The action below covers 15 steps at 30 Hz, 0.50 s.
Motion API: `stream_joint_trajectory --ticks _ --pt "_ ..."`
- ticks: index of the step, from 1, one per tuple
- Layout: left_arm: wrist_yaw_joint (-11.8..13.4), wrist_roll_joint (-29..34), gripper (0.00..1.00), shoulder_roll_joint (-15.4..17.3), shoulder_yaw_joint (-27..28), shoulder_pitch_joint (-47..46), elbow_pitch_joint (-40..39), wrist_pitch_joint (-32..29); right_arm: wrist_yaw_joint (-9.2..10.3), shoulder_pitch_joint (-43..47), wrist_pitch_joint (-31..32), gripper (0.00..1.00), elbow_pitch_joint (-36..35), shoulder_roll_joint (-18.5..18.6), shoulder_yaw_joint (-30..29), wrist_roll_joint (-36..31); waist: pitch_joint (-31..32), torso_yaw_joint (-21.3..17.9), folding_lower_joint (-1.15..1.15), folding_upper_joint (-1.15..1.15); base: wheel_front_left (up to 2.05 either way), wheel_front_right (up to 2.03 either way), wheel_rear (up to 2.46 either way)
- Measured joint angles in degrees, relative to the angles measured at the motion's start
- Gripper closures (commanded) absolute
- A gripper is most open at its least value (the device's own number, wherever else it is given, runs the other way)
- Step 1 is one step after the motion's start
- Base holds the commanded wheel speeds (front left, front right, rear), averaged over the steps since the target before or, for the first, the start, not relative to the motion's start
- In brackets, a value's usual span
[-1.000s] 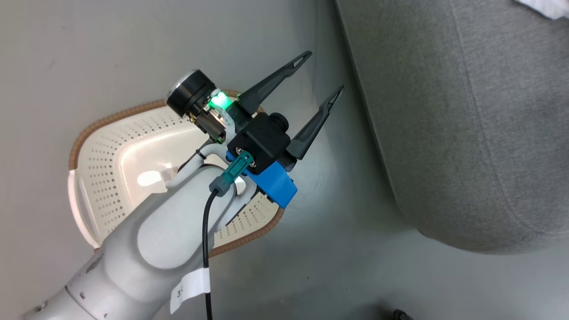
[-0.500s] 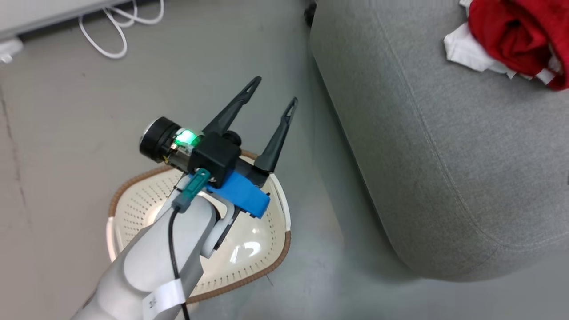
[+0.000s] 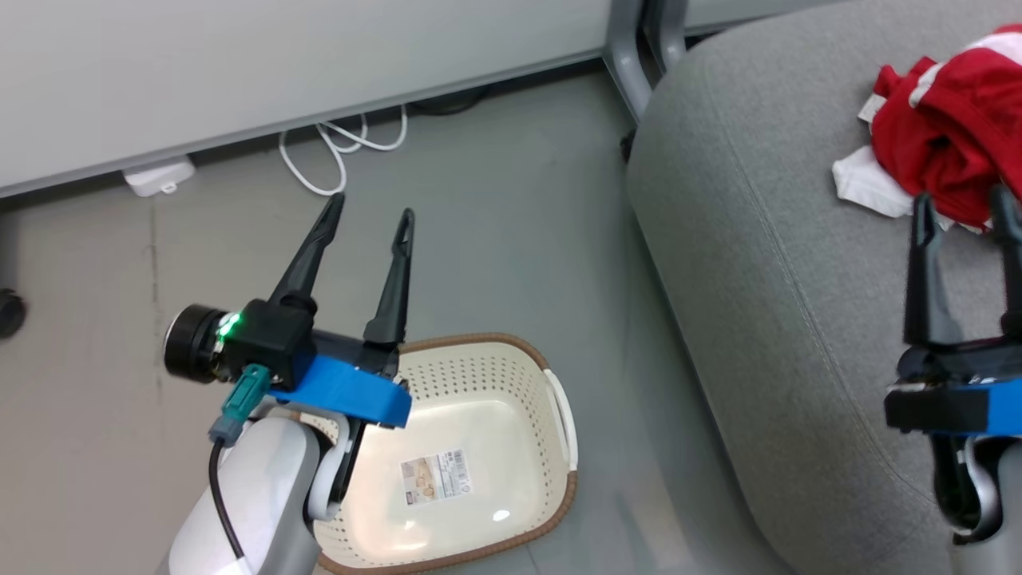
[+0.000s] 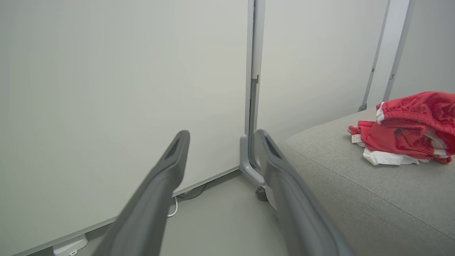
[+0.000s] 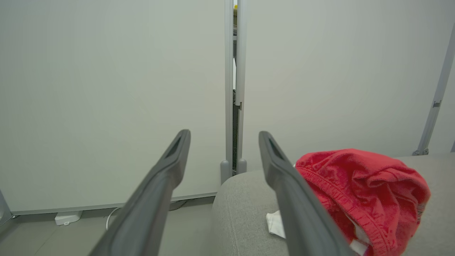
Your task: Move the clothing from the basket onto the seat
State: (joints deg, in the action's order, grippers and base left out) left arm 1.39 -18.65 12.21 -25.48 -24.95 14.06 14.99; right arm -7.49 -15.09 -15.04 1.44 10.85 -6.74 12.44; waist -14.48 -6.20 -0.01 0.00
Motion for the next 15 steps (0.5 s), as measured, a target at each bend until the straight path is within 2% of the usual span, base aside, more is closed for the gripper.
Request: stream_joint_trajectory --ticks 15 --pt "-2.6 4.7 0.0 -4.0 14.1 10.2 -0.9 0.0 0.0 4.5 0.0 0.0 1.3 -2.1 6.2 0.3 6.7 5.9 0.0 0.0 0.0 0.0 0.0"
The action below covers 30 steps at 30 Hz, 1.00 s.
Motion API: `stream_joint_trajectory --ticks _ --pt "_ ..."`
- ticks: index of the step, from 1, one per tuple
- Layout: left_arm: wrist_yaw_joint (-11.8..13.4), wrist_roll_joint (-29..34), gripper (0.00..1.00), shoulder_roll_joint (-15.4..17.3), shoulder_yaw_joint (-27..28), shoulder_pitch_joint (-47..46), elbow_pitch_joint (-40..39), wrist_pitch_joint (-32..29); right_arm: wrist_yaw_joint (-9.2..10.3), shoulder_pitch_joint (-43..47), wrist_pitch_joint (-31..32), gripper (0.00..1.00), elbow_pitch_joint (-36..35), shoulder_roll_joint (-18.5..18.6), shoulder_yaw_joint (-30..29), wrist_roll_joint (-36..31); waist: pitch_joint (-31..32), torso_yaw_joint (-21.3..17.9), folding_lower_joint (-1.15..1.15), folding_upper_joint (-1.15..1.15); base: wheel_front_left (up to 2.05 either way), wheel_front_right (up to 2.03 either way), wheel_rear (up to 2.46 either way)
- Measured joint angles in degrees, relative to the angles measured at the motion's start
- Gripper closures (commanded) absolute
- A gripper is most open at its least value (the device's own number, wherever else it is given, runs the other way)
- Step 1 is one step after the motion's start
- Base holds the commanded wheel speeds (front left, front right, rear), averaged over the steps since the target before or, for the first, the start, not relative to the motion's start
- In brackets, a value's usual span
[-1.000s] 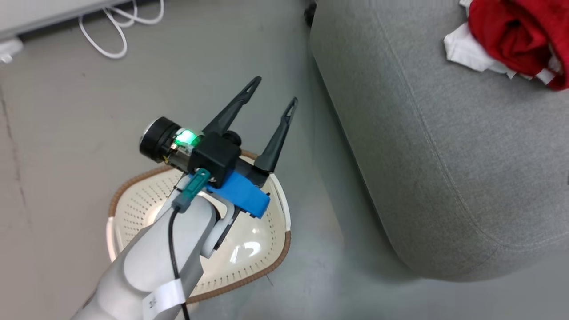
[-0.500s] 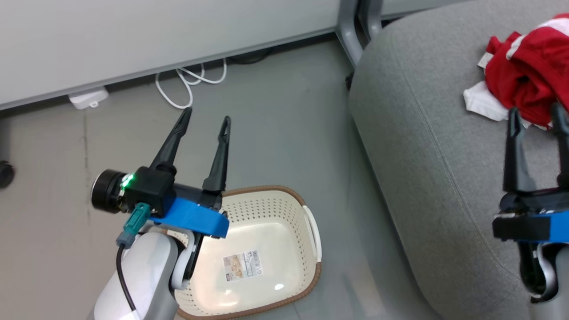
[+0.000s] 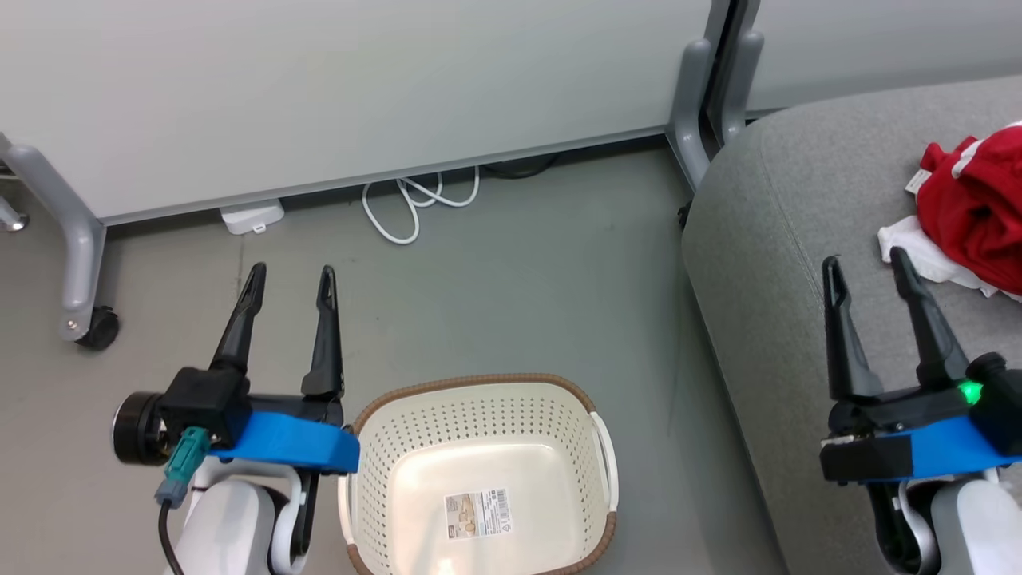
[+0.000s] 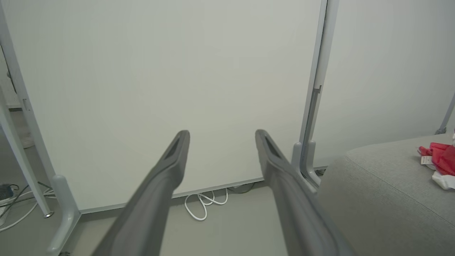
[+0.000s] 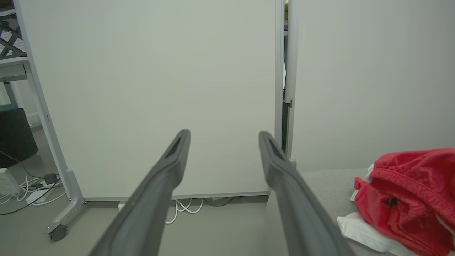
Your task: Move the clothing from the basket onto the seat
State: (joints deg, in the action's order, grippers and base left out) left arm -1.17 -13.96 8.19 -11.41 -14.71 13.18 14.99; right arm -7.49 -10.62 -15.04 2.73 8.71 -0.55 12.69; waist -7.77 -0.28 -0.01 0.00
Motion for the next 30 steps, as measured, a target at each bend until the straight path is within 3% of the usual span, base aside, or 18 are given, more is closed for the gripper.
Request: stream_joint_trajectory --ticks 12,30 --pt "-3.8 4.1 0.0 -3.4 7.3 6.3 0.1 0.0 0.0 3.4 0.0 0.0 3.9 -2.1 0.2 -0.2 3.4 2.1 0.0 0.0 0.0 0.0 0.0" --pt "-5.5 5.6 0.0 -5.1 11.6 8.6 1.7 0.0 0.0 5.6 0.0 0.0 7.8 -4.4 -0.6 -0.4 4.4 2.7 0.01 0.0 0.0 0.0 0.0"
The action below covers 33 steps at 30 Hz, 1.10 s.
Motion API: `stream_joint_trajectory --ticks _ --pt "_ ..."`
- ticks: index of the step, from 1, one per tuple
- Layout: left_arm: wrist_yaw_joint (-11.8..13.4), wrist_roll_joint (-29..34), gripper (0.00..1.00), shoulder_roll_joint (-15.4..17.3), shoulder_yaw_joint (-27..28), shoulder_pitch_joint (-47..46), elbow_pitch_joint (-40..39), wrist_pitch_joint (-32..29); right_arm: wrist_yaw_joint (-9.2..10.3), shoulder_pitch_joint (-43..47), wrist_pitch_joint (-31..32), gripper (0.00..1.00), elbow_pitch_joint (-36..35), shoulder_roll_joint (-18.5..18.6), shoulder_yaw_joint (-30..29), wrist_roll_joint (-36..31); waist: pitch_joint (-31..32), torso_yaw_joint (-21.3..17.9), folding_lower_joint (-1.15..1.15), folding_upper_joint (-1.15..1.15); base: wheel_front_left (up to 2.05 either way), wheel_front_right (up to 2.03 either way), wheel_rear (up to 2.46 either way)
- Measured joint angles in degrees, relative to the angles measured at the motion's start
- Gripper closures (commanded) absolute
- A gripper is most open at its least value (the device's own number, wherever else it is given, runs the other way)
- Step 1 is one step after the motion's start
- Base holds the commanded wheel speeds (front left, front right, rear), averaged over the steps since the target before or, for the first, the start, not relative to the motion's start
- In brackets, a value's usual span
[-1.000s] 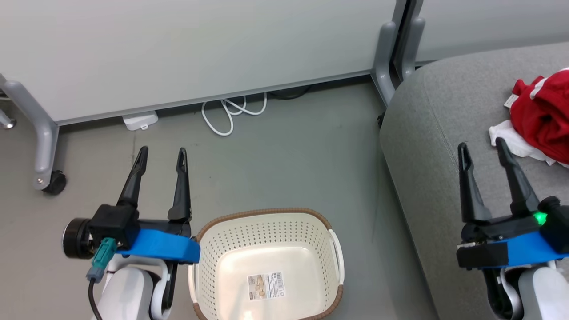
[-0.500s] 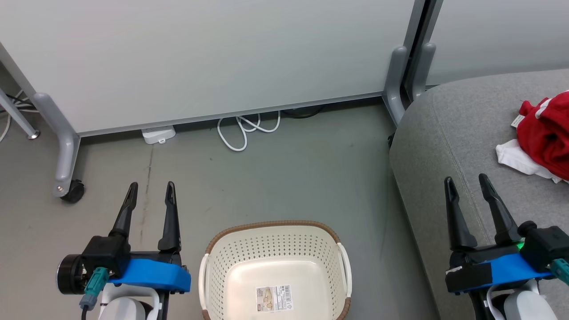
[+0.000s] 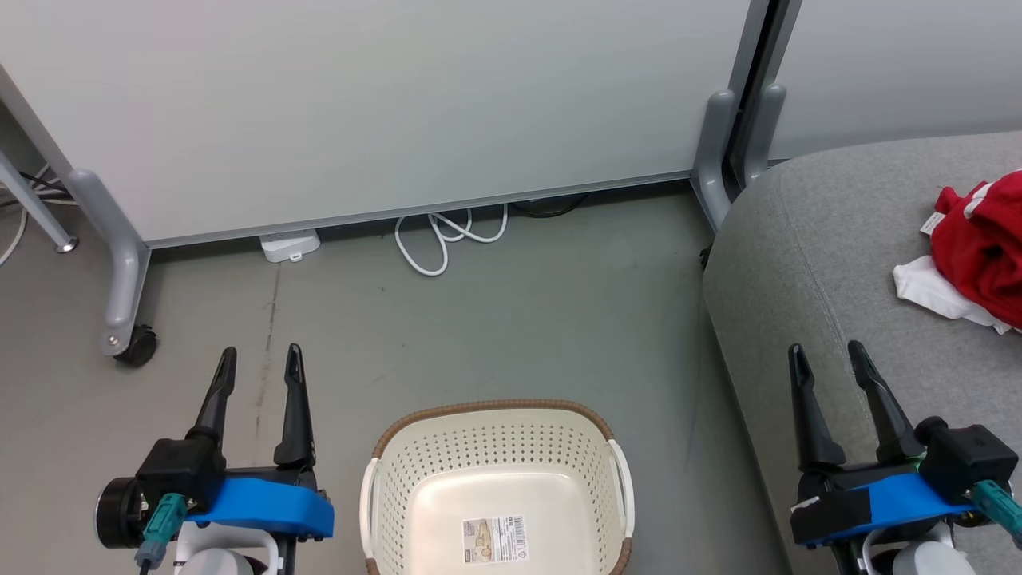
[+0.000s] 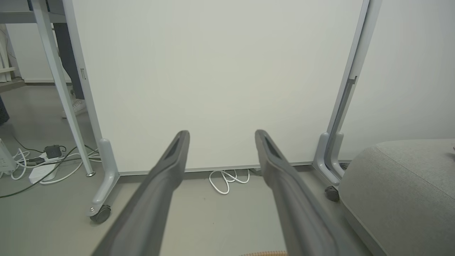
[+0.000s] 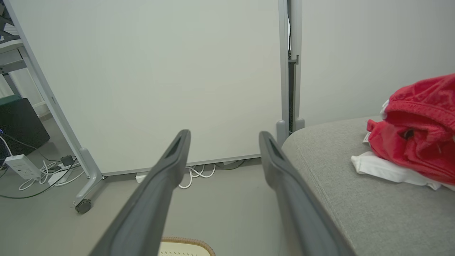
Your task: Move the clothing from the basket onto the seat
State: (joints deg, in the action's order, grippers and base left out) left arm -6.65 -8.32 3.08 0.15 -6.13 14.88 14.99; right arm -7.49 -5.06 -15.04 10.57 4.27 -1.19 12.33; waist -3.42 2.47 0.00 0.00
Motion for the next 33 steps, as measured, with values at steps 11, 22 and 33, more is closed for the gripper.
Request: stream_joint_trajectory --ticks 11,22,33 --pt "-0.4 0.6 0.0 -0.1 0.2 0.0 1.2 0.0 0.0 0.1 0.0 0.0 0.9 -0.5 0.4 0.3 0.4 0.2 0.0 0.0 0.0 0.0 0.0" --pt "-0.1 0.3 1.0 -0.3 0.0 1.2 3.1 -0.3 0.0 1.0 0.2 1.0 2.7 -0.7 0.7 0.4 0.7 0.4 0.0 0.0 0.0 0.0 0.0" --pt "-0.2 -8.4 1.0 -0.5 0.7 2.9 4.9 -2.9 0.0 1.8 2.6 1.0 4.6 -0.9 0.2 8.5 0.9 0.2 0.0 0.0 0.0 0.0 0.0"
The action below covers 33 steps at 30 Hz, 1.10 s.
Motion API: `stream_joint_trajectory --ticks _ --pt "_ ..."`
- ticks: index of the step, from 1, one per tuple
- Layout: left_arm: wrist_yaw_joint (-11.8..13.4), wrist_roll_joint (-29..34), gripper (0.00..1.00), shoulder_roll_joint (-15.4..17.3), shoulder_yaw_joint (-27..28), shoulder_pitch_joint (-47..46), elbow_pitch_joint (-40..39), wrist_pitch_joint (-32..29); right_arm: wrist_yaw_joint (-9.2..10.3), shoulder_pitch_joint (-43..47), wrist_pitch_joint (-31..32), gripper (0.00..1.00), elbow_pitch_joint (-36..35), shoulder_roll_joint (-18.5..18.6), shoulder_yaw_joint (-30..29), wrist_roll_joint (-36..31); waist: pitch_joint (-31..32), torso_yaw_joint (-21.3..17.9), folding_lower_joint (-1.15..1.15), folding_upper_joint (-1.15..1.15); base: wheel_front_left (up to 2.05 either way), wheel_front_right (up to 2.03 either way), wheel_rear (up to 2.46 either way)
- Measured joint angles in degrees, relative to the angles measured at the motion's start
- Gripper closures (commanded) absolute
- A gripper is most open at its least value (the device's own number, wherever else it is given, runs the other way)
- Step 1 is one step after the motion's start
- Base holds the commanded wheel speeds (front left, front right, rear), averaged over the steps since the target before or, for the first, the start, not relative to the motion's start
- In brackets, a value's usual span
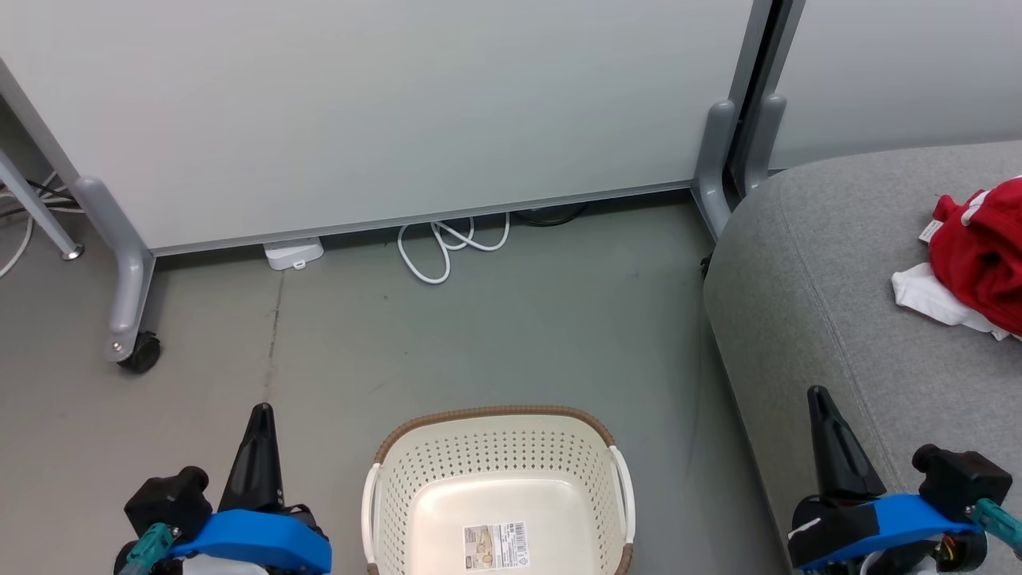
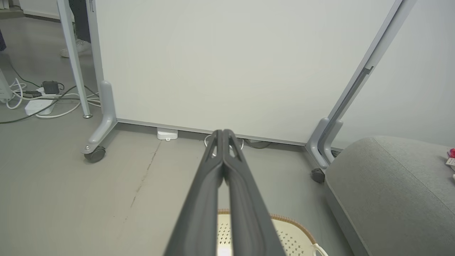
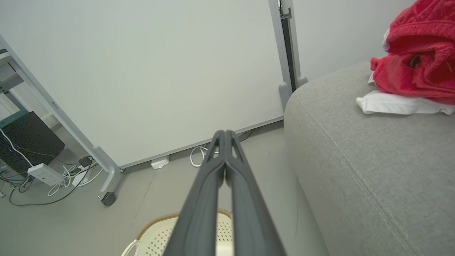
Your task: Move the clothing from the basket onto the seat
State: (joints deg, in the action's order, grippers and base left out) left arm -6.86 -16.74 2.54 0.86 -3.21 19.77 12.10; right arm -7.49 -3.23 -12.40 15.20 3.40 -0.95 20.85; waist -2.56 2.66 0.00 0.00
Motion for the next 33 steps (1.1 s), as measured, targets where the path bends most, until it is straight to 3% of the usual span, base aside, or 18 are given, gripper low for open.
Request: stream_joint_trajectory --ticks 33 --pt "-0.1 -31.1 1.0 0.0 2.1 -0.7 -2.4 -7.5 0.01 -0.5 7.8 1.0 -0.4 -0.2 -2.3 29.2 0.7 -0.8 0.0 0.0 0.0 0.0 0.0"
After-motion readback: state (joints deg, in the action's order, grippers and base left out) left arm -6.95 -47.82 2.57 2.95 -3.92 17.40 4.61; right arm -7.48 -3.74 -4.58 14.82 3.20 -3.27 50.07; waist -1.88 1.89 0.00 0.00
